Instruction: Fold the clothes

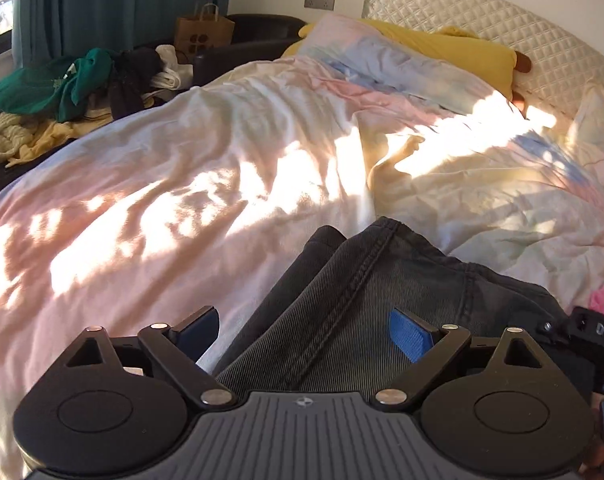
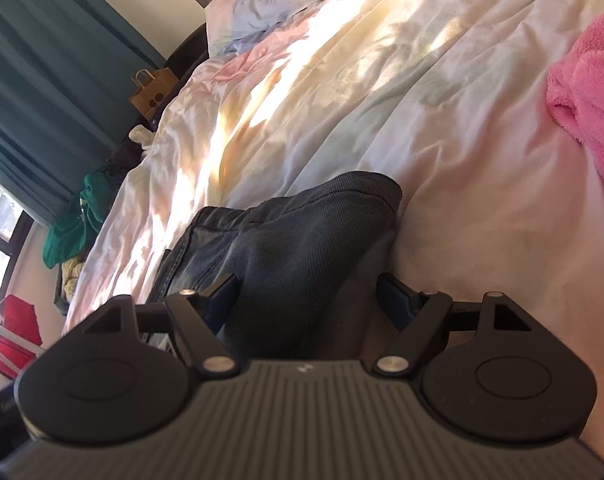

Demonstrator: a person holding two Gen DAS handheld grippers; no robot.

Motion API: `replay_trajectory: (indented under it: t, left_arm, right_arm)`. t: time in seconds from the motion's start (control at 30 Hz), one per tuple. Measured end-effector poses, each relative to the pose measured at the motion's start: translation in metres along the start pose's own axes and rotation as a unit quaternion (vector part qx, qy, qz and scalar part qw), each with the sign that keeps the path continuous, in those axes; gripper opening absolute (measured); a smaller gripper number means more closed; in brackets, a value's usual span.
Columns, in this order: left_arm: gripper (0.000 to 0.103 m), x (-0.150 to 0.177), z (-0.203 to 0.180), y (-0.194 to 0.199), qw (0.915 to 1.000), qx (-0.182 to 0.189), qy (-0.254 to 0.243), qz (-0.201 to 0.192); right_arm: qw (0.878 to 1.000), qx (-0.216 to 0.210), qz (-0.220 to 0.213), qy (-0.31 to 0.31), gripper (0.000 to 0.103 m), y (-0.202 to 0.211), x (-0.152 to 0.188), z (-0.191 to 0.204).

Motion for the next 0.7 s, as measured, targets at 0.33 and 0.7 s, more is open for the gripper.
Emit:
replay_trajectory:
  t: [0.33, 0.7]
  left_arm:
    - [0.059, -0.023, -0.026, -0.075, 0.993, 0.044, -0.099, 0.048]
    - [0.005, -0.037, -0.033, -0.055, 0.9929, -0.03, -0.107, 0.041]
  right_arm:
    - [1.0, -0.004, -0.01, -0.026, 0.078, -0.012, -0.006, -0.005]
    - [0.999, -0.018, 0.002, -0.043, 0.078, -0.01, -0.012, -0.005]
Point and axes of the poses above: each gripper's, at about its wrist camera, not at the fingertips, and y roughly against the way its jaws point, z to its left, x to its underside, the point moved 5 cm from there along -y, roughly the way its jaws point, and after that the axes turned 11 degrees about -y, right-handed, at the moved point
